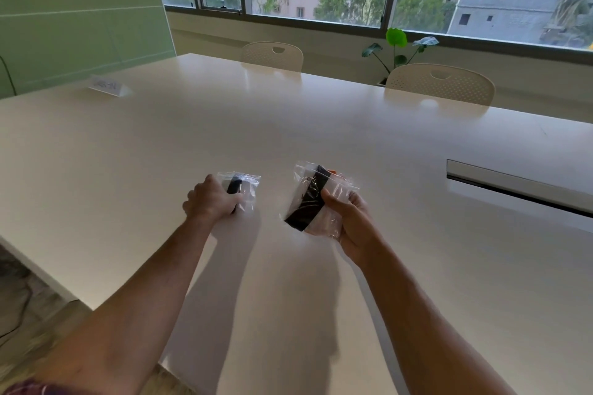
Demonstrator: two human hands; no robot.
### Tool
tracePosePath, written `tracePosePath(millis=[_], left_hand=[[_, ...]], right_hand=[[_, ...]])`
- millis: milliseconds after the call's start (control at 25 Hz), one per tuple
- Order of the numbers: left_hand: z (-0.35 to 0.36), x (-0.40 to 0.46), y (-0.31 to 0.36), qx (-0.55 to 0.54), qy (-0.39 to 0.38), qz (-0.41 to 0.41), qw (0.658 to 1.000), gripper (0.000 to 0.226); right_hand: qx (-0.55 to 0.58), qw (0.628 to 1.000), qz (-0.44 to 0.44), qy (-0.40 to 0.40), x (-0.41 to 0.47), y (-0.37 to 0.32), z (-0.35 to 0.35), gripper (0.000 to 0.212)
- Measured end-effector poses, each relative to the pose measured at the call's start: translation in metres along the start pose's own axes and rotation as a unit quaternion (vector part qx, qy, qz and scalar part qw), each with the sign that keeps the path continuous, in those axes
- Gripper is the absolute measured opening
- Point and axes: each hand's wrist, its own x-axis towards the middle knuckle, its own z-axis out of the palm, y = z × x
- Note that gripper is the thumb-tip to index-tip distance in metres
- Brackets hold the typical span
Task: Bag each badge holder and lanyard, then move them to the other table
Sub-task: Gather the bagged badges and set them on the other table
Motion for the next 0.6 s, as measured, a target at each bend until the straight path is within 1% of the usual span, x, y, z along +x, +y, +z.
tracePosePath(millis=[40, 120, 200, 240, 320, 400, 440, 520, 600], left_hand=[[-0.003, 0.001, -0.002, -0.019, -0.013, -0.004, 1.000, 0.065], [-0.008, 0.003, -0.010, -0.090, -0.059, -0.018, 0.994, 0.049], [-0.012, 0.004, -0.019, -0.175, -0.102, -0.027, 0.979, 0.037], [-0.015, 0.004, -0.024, -0.205, -0.109, -0.024, 0.972, 0.032], [-0.021, 0.004, -0.032, -0.239, -0.107, -0.018, 0.965, 0.034], [-0.030, 0.005, -0.041, -0.290, -0.108, -0.016, 0.951, 0.044], [-0.036, 0.006, -0.046, -0.324, -0.111, -0.013, 0.940, 0.048], [-0.050, 0.009, -0.056, -0.384, -0.119, 0.011, 0.915, 0.048], [-0.070, 0.012, -0.065, -0.459, -0.123, 0.045, 0.879, 0.047]], right_hand=[[-0.002, 1.000, 0.004, -0.002, 0.002, 0.001, 0.002, 0.046], [-0.007, 1.000, 0.012, -0.001, 0.005, 0.004, 0.005, 0.047], [-0.009, 1.000, 0.018, -0.001, 0.009, 0.008, 0.010, 0.048], [-0.009, 1.000, 0.021, -0.003, 0.011, 0.010, 0.013, 0.048], [-0.011, 1.000, 0.025, -0.014, 0.016, 0.016, 0.021, 0.047], [-0.020, 0.999, 0.029, -0.025, 0.021, 0.022, 0.033, 0.047], [-0.023, 0.999, 0.030, -0.030, 0.025, 0.026, 0.040, 0.047], [-0.024, 0.999, 0.029, -0.033, 0.033, 0.033, 0.055, 0.047], [-0.025, 0.999, 0.025, -0.037, 0.042, 0.040, 0.073, 0.046]])
